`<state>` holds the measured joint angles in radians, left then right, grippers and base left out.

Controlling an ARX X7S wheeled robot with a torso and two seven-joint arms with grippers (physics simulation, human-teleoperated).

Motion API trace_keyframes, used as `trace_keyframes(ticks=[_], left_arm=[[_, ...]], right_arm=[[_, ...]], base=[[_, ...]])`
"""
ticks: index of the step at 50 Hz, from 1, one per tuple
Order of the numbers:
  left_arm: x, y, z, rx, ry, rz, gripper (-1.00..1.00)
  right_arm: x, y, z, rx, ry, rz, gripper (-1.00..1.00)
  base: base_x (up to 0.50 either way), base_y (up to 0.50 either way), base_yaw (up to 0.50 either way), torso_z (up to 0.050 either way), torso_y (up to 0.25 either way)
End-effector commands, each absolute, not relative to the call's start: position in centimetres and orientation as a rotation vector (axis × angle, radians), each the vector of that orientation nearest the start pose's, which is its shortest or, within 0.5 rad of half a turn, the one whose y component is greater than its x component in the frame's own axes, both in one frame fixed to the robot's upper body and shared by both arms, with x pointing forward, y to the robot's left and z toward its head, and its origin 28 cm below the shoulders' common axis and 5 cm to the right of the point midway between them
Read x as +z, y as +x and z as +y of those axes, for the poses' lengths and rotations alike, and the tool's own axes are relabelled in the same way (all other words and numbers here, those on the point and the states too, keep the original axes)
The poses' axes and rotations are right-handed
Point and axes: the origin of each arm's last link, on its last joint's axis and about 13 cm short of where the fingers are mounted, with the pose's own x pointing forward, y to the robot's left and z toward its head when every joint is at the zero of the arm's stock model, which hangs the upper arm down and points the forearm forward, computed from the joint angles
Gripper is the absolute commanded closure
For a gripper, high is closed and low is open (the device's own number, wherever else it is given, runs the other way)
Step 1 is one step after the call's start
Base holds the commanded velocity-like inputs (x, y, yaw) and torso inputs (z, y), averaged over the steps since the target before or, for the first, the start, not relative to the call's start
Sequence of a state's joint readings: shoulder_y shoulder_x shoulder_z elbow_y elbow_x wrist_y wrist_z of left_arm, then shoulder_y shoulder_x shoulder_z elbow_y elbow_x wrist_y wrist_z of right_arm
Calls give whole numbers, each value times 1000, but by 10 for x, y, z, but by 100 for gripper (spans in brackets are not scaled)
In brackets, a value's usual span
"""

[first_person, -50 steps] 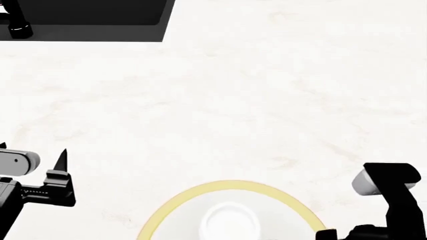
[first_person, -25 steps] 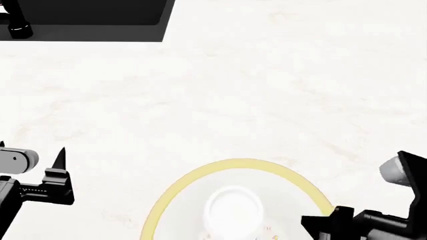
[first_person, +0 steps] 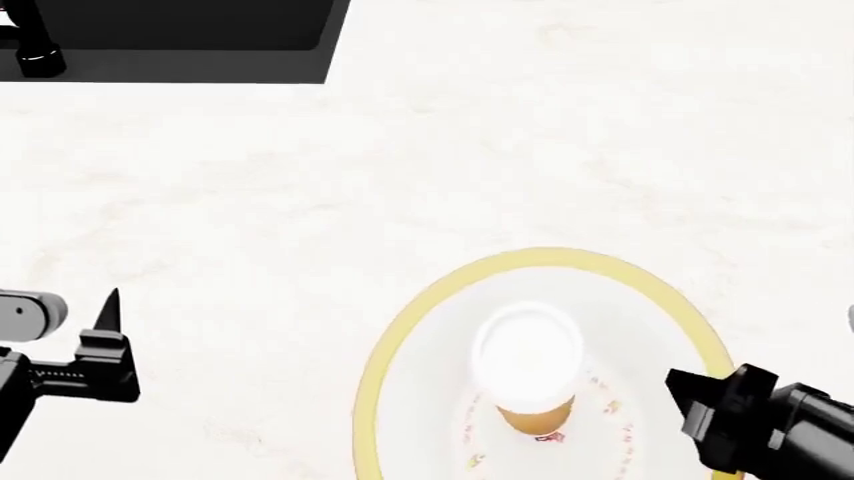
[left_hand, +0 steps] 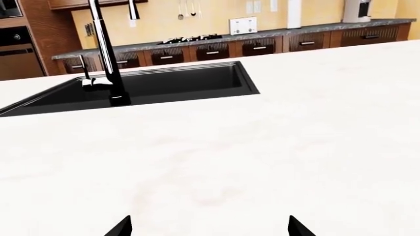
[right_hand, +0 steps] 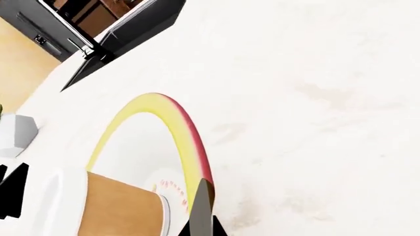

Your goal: Place the cup inside the bowl on the dining table and move the bowl to any counter.

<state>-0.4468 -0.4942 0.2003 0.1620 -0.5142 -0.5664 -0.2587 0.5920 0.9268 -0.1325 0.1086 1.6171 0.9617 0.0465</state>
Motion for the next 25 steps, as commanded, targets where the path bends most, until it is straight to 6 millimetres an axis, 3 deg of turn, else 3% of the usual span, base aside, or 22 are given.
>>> trace_keyframes(ticks=[1,20,25], left_arm=[[123,281,271,10,99,68,-100],[122,280,273,10,97,73,-100],[121,280,273,7,96,75,-100]], right_arm=[[194,262,-246,333,477,447,100],[200,269,-238,410,554,411,100],[197,268,-238,415,590,414,100]], base=[[0,0,0,0,0],[0,0,0,0,0],[-327,0,0,0,0]])
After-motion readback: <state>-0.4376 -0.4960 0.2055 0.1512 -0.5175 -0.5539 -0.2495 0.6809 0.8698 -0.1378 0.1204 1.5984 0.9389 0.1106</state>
